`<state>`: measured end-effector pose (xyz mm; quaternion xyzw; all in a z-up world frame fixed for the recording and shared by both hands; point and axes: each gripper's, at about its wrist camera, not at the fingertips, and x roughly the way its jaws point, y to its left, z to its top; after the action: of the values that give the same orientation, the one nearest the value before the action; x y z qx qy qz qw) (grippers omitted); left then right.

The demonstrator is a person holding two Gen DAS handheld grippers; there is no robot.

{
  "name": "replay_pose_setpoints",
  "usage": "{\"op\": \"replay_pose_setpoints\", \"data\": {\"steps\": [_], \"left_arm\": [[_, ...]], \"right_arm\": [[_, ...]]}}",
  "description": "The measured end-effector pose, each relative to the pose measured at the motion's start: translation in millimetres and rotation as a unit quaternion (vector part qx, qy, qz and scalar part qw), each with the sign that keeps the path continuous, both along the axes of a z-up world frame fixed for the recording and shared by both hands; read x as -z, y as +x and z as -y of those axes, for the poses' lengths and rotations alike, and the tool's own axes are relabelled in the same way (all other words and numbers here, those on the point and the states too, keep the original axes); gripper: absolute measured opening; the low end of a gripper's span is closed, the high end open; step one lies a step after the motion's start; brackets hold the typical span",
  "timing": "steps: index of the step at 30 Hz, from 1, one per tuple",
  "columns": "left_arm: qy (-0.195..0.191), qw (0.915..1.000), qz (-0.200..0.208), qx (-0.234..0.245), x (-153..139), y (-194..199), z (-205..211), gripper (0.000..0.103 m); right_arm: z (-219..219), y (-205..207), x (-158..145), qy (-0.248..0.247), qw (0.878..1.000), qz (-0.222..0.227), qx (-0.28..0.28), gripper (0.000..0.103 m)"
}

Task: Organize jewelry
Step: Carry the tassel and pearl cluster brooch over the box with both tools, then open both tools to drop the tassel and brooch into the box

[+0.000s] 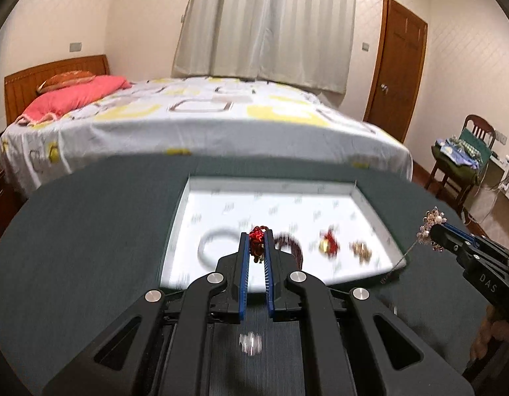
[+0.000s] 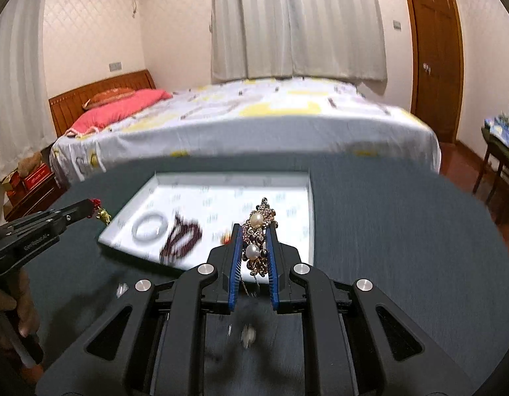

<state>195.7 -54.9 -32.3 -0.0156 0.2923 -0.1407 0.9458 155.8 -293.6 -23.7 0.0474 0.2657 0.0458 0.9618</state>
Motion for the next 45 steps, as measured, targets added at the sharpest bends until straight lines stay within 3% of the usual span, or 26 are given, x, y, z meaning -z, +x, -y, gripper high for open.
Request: {"op": "replay_pose_setpoints", "data": {"steps": [9, 12, 19, 24, 31, 37, 38, 40, 42, 45], "left_arm": [[0.001, 0.9996, 0.029, 0.007, -17.1, 76.7, 14.7, 0.009], [0.009, 0.9996, 0.024, 0.007, -12.2, 101.2, 19.5, 0.009], [0.031, 0.9983, -0.048, 0.004, 33.9, 143.4, 26.0, 0.009], [0.047, 0.9956, -0.081, 0.000, 56.7, 151.4, 25.1, 0.009], [0.057, 0.9893, -0.135, 0.001, 74.0, 163.6, 24.8, 0.010], [0.057, 0.9880, -0.144, 0.002, 78.6, 164.4, 25.5, 0.011], [0.057, 0.9879, -0.144, 0.002, 78.9, 164.4, 25.5, 0.012], [0.055, 0.9880, -0.145, 0.000, 78.2, 165.1, 25.2, 0.030], [0.053, 0.9888, -0.140, -0.002, 76.0, 164.5, 24.9, 0.044], [0.056, 0.9896, -0.132, -0.004, 74.2, 162.1, 26.3, 0.046]], "right_arm": [[3.4, 71.0, -39.2, -0.001, 0.999, 0.054, -0.001, 0.014], [3.8, 91.0, -38.7, -0.006, 0.998, 0.056, -0.001, 0.014], [10.7, 131.8, 13.1, 0.006, 1.000, -0.019, 0.001, 0.015], [9.5, 142.0, 46.6, -0.002, 0.998, -0.067, 0.005, 0.015], [10.6, 153.6, 71.0, 0.001, 0.993, -0.119, 0.009, 0.015], [12.1, 155.3, 80.7, 0.010, 0.991, -0.136, 0.013, 0.016], [12.1, 155.8, 79.8, 0.009, 0.991, -0.136, 0.013, 0.019], [12.7, 156.5, 78.8, 0.007, 0.991, -0.134, 0.014, 0.026], [12.5, 156.4, 77.8, 0.007, 0.991, -0.132, 0.015, 0.027], [12.5, 155.9, 76.3, 0.008, 0.992, -0.127, 0.017, 0.027]]}}
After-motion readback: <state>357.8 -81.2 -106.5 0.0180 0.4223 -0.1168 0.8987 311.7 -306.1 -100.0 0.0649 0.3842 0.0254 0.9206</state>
